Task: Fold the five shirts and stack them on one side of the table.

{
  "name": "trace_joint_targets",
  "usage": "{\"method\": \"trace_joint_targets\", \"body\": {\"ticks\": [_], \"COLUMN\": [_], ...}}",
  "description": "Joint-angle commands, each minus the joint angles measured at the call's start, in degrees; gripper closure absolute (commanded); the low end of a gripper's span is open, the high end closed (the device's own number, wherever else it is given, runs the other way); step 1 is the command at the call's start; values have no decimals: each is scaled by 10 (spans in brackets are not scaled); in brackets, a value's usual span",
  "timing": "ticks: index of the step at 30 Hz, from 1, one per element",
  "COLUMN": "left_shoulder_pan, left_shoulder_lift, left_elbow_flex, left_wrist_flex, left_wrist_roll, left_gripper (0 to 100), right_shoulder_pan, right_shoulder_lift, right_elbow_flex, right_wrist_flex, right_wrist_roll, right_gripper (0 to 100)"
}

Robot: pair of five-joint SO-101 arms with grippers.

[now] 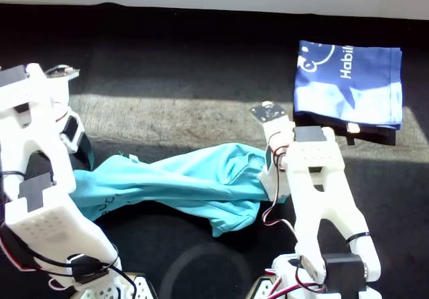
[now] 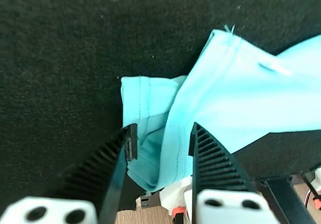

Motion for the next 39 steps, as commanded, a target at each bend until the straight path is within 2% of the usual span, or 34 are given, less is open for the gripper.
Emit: {"method": "trace_joint_targets", "body": {"ticks": [1, 4, 7, 10, 16, 22, 30, 36, 39], "left_shoulder_pan": [50, 93, 121, 121, 80, 81, 113, 144, 152], "left_shoulder_lift": [8, 65, 124, 165, 166, 169, 162, 156, 177], "left_elbow_flex": [-44, -51, -51, -51, -48, -26, -57, -95, -114], "left_wrist_flex": [-30, -52, -53, -51, -2, 1, 4, 3, 2], "left_wrist_roll": [84, 135, 144, 143, 111, 92, 92, 90, 50], "left_gripper": [819, 819, 819, 820, 863, 863, 861, 814, 815], "right_shoulder_pan": [6, 6, 7, 8, 8, 7, 6, 6, 6], "right_shoulder_lift": [-25, -25, -25, -25, -25, -25, -25, -25, -25], "right_elbow_flex": [0, 0, 1, 1, 0, 0, 0, 0, 0], "right_wrist_flex": [-3, -3, -3, -3, -3, -4, -4, -4, -4], "right_wrist_roll": [6, 6, 6, 6, 6, 6, 6, 6, 6], "right_gripper": [991, 991, 991, 991, 991, 991, 991, 991, 991]}}
